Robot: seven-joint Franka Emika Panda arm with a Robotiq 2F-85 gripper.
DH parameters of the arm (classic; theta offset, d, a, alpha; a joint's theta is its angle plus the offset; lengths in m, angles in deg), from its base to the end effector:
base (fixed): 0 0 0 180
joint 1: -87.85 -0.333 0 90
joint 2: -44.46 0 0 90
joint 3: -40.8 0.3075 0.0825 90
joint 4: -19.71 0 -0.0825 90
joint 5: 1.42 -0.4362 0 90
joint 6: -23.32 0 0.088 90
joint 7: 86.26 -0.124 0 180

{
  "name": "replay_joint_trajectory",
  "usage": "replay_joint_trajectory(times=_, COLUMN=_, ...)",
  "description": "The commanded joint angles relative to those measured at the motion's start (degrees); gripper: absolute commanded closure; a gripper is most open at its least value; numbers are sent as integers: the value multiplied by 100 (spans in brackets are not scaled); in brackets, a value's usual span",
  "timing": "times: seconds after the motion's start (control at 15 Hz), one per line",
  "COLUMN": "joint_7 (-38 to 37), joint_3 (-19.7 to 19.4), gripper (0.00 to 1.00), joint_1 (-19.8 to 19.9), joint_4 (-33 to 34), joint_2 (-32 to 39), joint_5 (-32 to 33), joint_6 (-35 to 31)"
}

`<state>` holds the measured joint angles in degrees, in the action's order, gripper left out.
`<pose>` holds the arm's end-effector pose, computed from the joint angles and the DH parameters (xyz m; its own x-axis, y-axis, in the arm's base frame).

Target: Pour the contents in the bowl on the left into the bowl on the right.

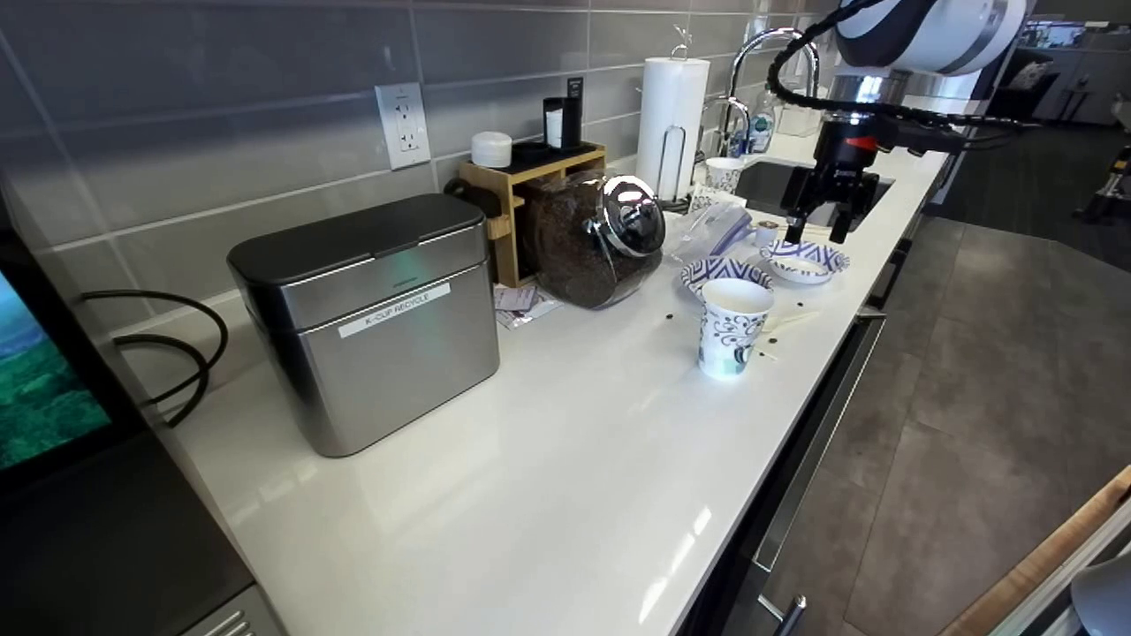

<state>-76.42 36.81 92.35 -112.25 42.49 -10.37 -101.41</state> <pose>0.5311 -0.0710 0.2949 0.9950 -0.0659 -0.0751 -0.0757 -0.9878 -0.1364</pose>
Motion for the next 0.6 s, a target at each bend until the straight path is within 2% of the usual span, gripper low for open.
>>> replay_joint_trajectory(times=0.0, joint_7=1128, joint_3=-101, gripper=0, joint_1=38, joint_4=596, joint_2=624, joint_5=-631, joint_6=182)
replay_joint_trajectory(times=0.07, joint_7=1192, joint_3=-98, gripper=0, joint_1=65, joint_4=661, joint_2=667, joint_5=-577, joint_6=298)
replay_joint_trajectory(times=0.13, joint_7=791, joint_3=-57, gripper=0, joint_1=32, joint_4=357, joint_2=373, joint_5=-372, joint_6=58)
replay_joint_trajectory(times=0.47, joint_7=1034, joint_3=-54, gripper=0, joint_1=80, joint_4=579, joint_2=625, joint_5=-400, joint_6=122)
replay_joint_trajectory(times=0.53, joint_7=1307, joint_3=-67, gripper=0, joint_1=130, joint_4=621, joint_2=669, joint_5=-587, joint_6=195)
